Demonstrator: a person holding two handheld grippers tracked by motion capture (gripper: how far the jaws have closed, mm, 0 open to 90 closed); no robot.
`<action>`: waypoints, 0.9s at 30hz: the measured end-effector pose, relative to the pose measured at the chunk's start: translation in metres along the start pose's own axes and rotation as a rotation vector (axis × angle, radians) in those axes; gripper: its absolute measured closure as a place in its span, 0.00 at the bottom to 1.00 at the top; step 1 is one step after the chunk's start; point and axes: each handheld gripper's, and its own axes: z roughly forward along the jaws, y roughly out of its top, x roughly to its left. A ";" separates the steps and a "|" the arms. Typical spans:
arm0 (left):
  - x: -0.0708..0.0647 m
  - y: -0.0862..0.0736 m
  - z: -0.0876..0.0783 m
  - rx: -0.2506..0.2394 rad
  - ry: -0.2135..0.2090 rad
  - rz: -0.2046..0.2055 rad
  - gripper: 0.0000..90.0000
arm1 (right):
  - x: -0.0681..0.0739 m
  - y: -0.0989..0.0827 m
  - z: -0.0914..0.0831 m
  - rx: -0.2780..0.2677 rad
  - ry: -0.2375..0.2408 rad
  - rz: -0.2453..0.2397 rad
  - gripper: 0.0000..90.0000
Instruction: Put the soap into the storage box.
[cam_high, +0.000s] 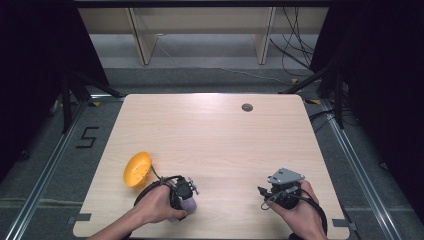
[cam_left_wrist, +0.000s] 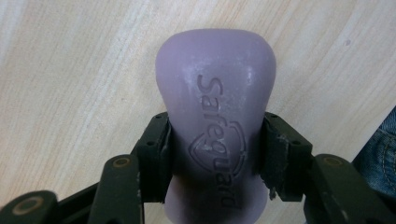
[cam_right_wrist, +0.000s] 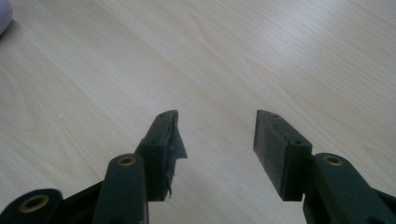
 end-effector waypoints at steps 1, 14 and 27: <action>0.000 0.000 0.000 0.007 -0.006 -0.006 0.53 | 0.000 0.000 0.000 0.000 0.000 0.000 0.56; -0.001 0.006 0.003 0.059 0.001 0.033 0.53 | 0.000 0.000 0.000 0.000 0.003 0.006 0.56; 0.000 -0.002 0.000 -0.011 -0.017 -0.055 0.54 | 0.000 0.000 0.000 0.002 0.006 0.003 0.56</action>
